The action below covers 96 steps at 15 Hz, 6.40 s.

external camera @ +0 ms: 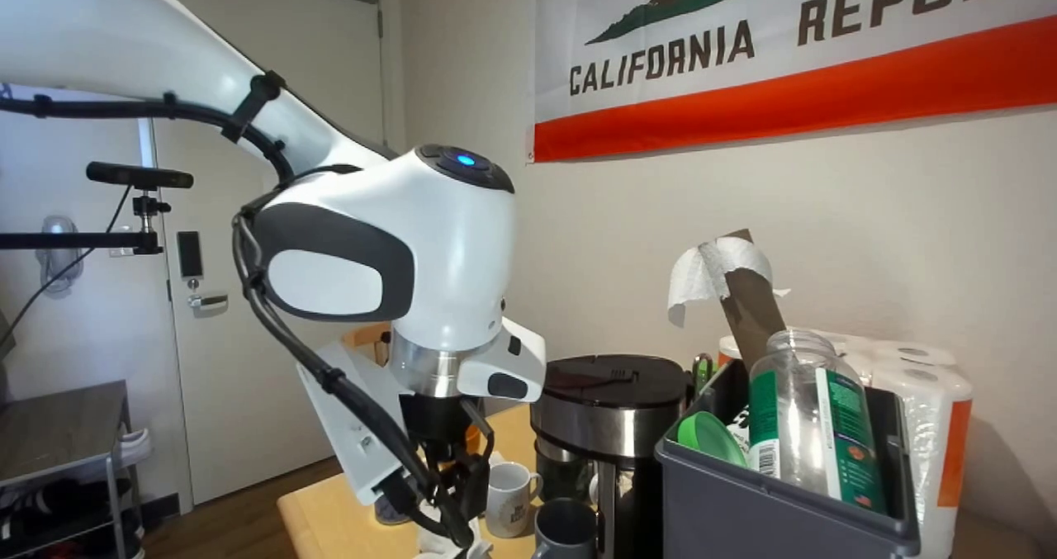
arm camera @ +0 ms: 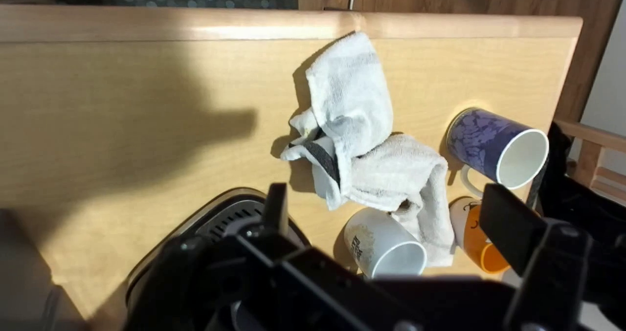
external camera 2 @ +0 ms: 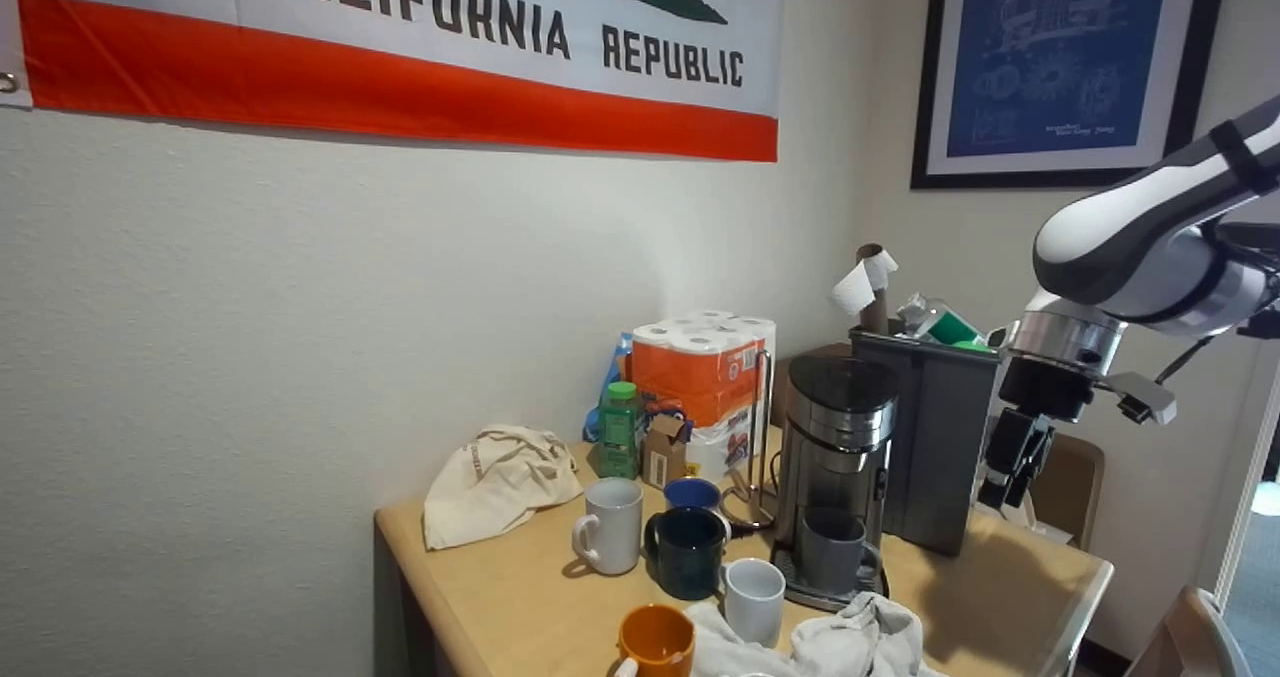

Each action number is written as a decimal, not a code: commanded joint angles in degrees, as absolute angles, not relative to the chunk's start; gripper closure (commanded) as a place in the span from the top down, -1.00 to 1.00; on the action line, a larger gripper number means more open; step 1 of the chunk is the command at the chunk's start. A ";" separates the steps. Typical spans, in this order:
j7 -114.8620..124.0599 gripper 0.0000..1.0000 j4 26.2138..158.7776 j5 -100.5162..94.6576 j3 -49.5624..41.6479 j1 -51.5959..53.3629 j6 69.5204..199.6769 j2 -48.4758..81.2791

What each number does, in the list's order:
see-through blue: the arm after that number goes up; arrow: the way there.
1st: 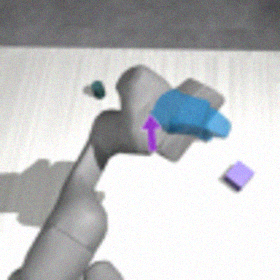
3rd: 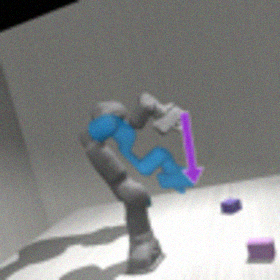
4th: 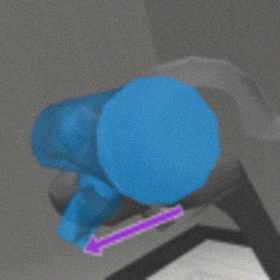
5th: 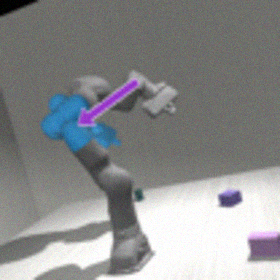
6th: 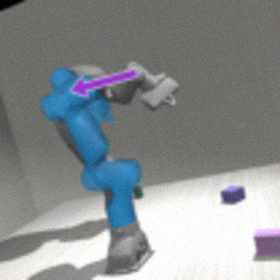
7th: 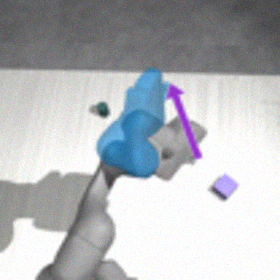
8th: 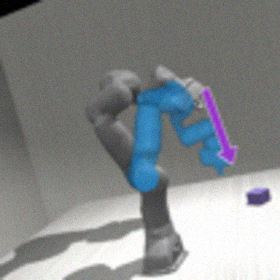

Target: Take the gray cup and place it at the left of the black cup

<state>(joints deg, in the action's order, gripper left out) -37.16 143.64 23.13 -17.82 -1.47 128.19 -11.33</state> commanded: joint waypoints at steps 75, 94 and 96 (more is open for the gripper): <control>-45.75 -0.86 147.83 34.23 -15.43 9.90 151.87 -0.98; -62.33 -0.87 130.11 53.64 7.24 7.64 146.56 9.40; -63.66 -0.87 127.01 54.65 8.54 7.39 147.17 12.06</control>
